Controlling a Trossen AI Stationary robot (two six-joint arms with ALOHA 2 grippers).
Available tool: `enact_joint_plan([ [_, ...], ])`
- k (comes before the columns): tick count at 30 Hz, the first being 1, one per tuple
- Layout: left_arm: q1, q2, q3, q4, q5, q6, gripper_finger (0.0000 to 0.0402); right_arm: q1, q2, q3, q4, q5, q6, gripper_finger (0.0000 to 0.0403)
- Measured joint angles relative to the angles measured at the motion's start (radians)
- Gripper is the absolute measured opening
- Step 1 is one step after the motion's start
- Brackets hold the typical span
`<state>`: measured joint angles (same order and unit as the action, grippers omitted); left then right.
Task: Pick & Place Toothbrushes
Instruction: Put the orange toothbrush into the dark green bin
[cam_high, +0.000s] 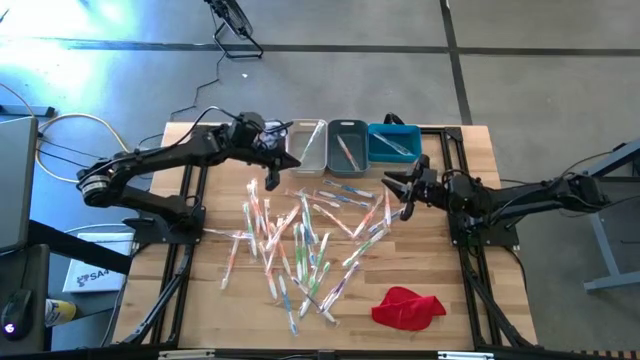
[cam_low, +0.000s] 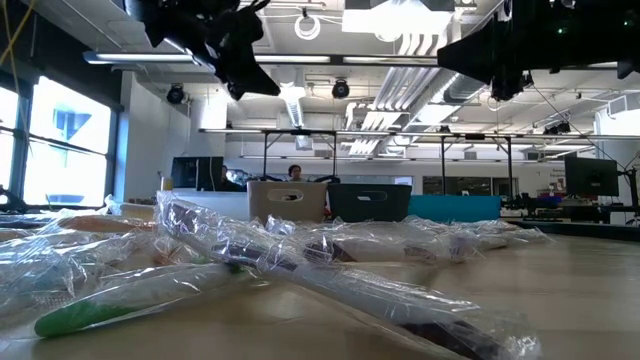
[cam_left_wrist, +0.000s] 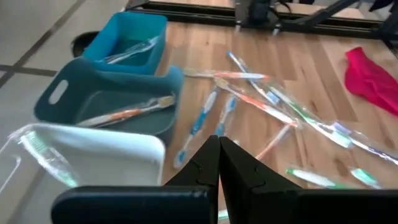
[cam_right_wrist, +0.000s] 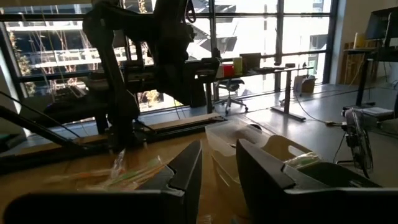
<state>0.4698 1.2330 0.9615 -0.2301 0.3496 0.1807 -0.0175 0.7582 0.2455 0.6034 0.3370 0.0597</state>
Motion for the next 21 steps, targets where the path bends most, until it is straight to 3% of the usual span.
enact_joint_plan([
  [12,-0.021,-0.039,-0.011,-0.088,-0.005,0.023,0.0002,-0.022,0.0,0.0,0.036,0.004,-0.097,0.0093],
  [21,-0.019,-0.337,-0.238,0.055,-0.053,-0.011,0.0001,-0.023,0.0,0.0,-0.041,0.003,-0.099,0.0093],
])
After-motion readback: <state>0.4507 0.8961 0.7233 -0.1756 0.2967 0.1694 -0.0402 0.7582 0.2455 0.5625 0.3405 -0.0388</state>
